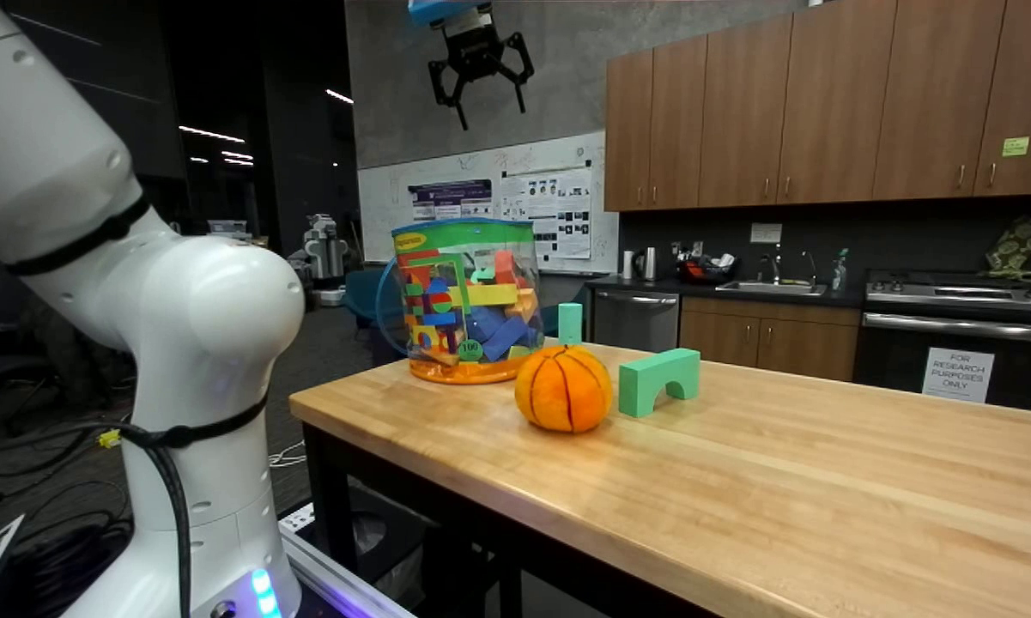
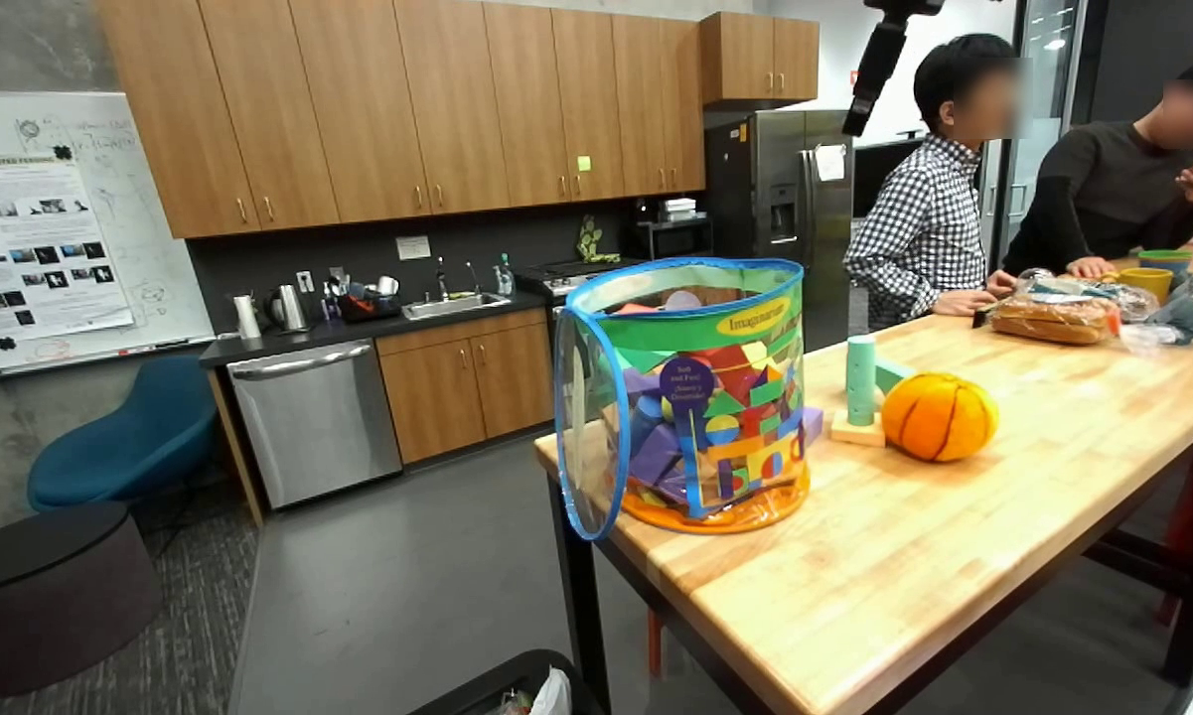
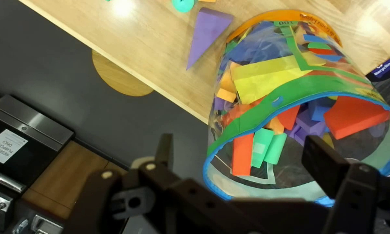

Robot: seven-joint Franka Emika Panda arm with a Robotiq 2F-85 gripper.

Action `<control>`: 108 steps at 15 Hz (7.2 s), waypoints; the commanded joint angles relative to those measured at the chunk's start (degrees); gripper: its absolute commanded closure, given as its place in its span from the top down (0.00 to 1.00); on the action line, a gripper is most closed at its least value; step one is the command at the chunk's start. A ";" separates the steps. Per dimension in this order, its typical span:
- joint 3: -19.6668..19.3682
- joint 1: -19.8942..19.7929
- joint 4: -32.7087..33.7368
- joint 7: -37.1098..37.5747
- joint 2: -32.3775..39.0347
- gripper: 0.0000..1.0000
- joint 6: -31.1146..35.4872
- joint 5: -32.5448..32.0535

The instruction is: Move the orange block from the bag to the table

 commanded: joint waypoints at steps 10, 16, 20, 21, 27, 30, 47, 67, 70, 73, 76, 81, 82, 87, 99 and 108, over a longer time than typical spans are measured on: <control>0.06 -0.10 0.34 -0.06 0.14 1.00 -0.13 0.08; 0.71 -0.19 1.58 0.87 1.16 1.00 -0.30 -0.13; 3.20 1.15 6.52 2.04 5.09 1.00 -1.21 0.85; 4.14 1.43 8.39 2.52 6.43 1.00 -1.61 0.81; 10.67 2.83 20.99 4.33 17.30 1.00 -3.99 -0.39; 12.98 3.34 25.97 4.43 22.73 1.00 -5.08 0.16; 15.86 3.33 27.26 4.18 35.63 1.00 -6.50 3.53; 13.61 -0.20 29.71 8.48 45.00 1.00 -6.06 1.59; 13.62 -0.06 30.96 9.53 46.34 1.00 -4.46 -1.13; 13.63 0.27 32.57 10.52 47.84 1.00 -4.08 -4.15; 13.52 0.42 33.34 11.18 48.72 1.00 -4.58 -6.23; 13.71 0.08 32.28 10.62 48.33 1.00 -4.08 -5.86; 13.70 0.08 32.23 10.63 48.31 1.00 -3.99 -5.86; 13.97 0.20 33.33 10.31 49.93 1.00 -4.92 -5.04; 15.10 1.22 36.56 10.22 55.14 1.00 -5.24 -4.16; 14.32 1.20 39.28 11.21 60.24 0.73 -7.49 -4.80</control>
